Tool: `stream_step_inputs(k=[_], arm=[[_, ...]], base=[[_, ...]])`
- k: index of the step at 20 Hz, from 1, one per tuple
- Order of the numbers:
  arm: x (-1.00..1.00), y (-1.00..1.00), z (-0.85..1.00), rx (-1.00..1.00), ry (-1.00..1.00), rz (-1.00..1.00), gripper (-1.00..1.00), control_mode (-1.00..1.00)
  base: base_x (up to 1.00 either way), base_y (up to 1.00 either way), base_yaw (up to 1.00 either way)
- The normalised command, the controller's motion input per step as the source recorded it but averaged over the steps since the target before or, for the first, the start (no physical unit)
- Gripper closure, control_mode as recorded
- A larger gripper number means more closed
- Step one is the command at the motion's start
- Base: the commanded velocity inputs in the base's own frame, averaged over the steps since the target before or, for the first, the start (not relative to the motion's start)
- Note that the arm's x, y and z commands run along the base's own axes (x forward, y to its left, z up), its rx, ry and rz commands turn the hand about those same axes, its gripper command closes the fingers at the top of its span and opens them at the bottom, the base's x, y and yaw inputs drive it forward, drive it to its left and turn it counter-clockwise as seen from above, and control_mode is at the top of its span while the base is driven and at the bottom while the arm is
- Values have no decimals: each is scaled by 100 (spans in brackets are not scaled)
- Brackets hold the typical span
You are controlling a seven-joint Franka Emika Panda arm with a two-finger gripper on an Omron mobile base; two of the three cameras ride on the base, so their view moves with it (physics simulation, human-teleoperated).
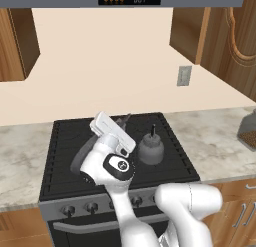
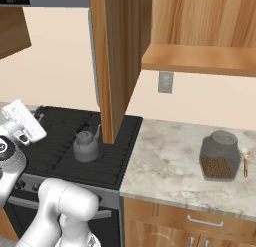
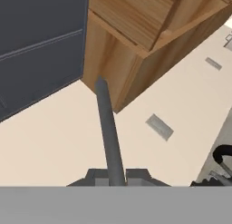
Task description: Pick the pan from the cabinet and place it on the stove. Then turn on the stove burner for the pan.
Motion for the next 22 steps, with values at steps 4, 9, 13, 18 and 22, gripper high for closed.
stream_step_inputs(k=[4, 9, 13, 18, 22], arm=[[28, -15, -49, 22, -52, 15, 100, -100], [22, -17, -50, 26, -53, 17, 100, -100], [17, -24, -46, 30, -50, 17, 100, -100], [17, -36, -44, 43, -45, 8, 100, -100], [19, -9, -53, 44, -45, -12, 100, -100]], base=[[0, 0, 0], [0, 0, 0], [0, 0, 0], [0, 0, 0], [0, 0, 0]])
